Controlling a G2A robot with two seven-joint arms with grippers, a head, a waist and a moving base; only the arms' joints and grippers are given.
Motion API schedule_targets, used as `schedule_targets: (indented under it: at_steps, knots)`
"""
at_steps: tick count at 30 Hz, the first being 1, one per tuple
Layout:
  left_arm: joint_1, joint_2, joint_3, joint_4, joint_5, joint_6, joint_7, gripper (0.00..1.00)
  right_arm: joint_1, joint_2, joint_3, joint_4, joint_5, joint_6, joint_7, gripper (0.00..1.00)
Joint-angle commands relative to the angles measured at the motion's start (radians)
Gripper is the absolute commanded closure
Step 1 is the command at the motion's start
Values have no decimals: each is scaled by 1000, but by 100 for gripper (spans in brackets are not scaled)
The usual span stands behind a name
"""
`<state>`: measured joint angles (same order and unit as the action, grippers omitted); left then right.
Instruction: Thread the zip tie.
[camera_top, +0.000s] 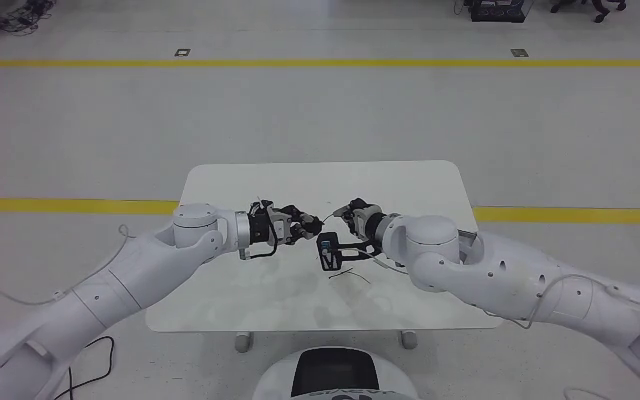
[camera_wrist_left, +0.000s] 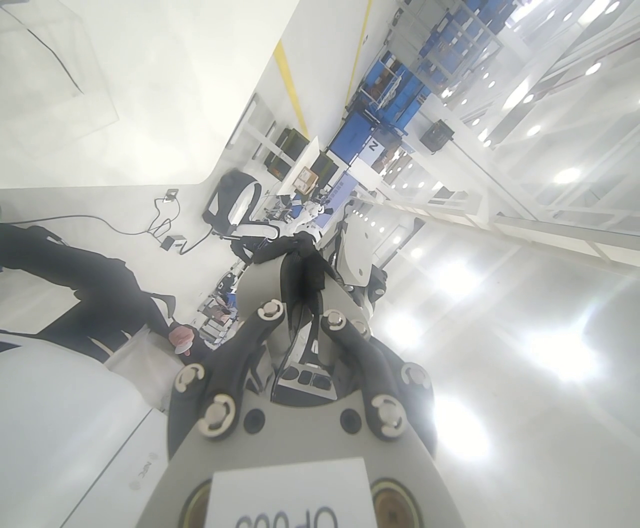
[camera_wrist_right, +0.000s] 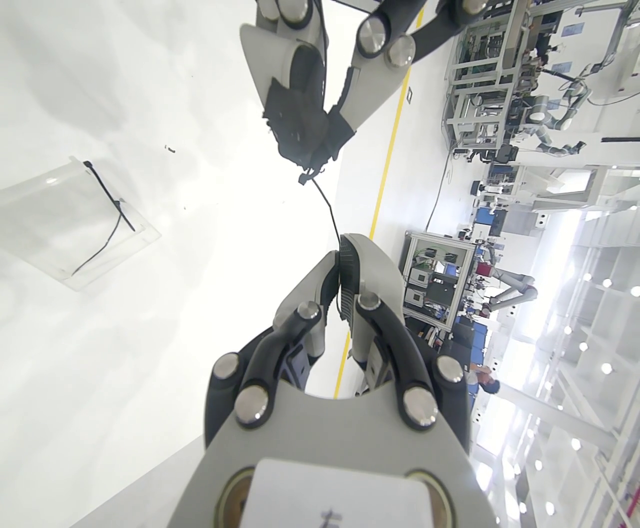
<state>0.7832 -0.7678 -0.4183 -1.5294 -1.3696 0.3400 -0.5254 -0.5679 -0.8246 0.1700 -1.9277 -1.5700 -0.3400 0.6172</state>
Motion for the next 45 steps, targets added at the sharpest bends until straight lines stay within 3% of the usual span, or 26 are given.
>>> schedule_targets:
  at_steps: [1,45]
  knots:
    - [-1,0,0,1,1,0,0,100,0,0,0,0,0,0,2,100]
    - [2,8,-7,-8,30,0,-9,100,3,-1,0,-3,0,0,13,100]
